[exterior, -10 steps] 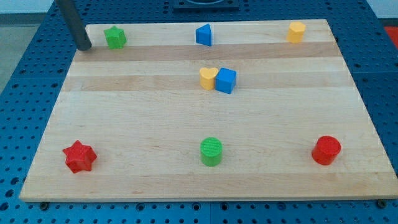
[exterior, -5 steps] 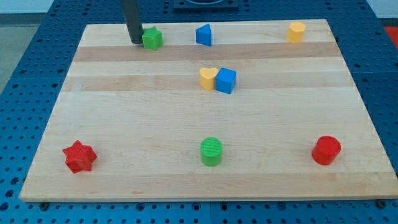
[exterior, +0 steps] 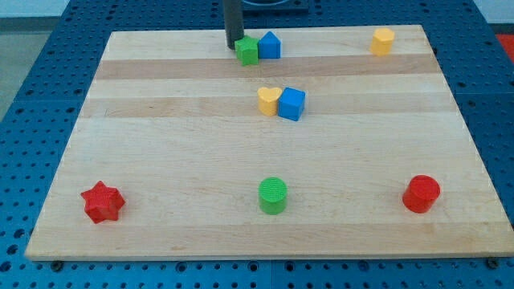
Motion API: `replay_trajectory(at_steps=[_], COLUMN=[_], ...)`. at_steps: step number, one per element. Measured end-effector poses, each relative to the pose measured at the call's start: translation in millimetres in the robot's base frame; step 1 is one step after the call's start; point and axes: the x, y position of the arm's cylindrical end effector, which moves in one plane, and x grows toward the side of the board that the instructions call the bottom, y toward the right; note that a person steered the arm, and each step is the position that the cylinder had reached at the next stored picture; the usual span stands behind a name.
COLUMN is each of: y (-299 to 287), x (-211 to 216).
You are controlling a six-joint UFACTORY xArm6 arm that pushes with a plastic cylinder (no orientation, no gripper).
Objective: Push green star closer to blue triangle
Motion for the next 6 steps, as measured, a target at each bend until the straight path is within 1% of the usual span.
replay_trajectory(at_steps=[1, 2, 3, 4, 5, 6], y=[21, 30, 26, 10, -20, -34], x=[0, 3, 15, 31, 39, 49])
